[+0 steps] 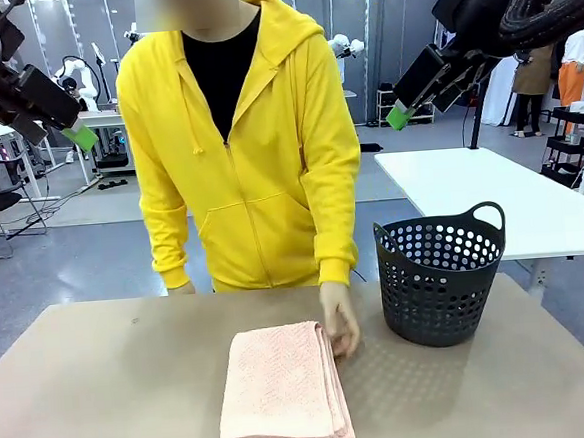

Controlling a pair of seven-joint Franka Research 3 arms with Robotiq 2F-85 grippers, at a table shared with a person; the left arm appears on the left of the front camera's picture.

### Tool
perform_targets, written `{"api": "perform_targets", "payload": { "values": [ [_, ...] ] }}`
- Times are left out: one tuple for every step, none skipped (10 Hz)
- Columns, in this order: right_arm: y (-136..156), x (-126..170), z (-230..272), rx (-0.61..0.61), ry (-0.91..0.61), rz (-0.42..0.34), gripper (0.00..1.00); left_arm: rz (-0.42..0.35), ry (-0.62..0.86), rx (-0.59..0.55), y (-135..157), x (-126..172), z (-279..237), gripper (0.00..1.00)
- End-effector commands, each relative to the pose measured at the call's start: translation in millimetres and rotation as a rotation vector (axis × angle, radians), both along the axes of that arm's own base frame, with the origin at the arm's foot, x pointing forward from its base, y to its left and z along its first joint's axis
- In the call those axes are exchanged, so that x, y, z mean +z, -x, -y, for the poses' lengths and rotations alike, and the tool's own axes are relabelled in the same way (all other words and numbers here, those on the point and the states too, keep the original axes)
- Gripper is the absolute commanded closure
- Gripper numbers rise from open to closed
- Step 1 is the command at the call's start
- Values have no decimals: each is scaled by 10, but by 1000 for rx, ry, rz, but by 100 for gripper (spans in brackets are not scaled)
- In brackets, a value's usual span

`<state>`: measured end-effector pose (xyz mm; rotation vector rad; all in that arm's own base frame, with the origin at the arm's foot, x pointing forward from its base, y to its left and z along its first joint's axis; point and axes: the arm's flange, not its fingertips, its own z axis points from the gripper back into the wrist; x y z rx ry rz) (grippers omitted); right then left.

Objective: Fold the towel.
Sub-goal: Pick up the 100 cm Hotel Towel and place it on the left side of the table.

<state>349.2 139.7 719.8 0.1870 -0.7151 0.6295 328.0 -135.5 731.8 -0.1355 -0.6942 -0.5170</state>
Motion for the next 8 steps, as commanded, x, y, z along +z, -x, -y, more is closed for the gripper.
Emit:
{"api": "perform_targets", "payload": {
  "values": [
    [-12,27,8,-3,4,-8,0,-11,-1,8,-5,42,6,0],
    [-12,27,8,-3,4,-8,0,-11,-1,8,-5,42,6,0],
    [-12,27,8,-3,4,-8,0,-11,-1,8,-5,42,6,0],
    [-12,27,8,-3,4,-8,0,-11,-1,8,-5,42,6,0],
    [-12,27,8,-3,4,-8,0,-11,-1,8,-5,42,6,0],
    [-12,27,8,-3,4,-8,0,-11,-1,8,-5,42,6,0],
    [-12,27,8,-3,4,-8,0,-11,-1,8,-5,42,6,0],
    [-12,27,8,-3,4,-8,0,-11,-1,8,-5,42,6,0]
  ]
}}
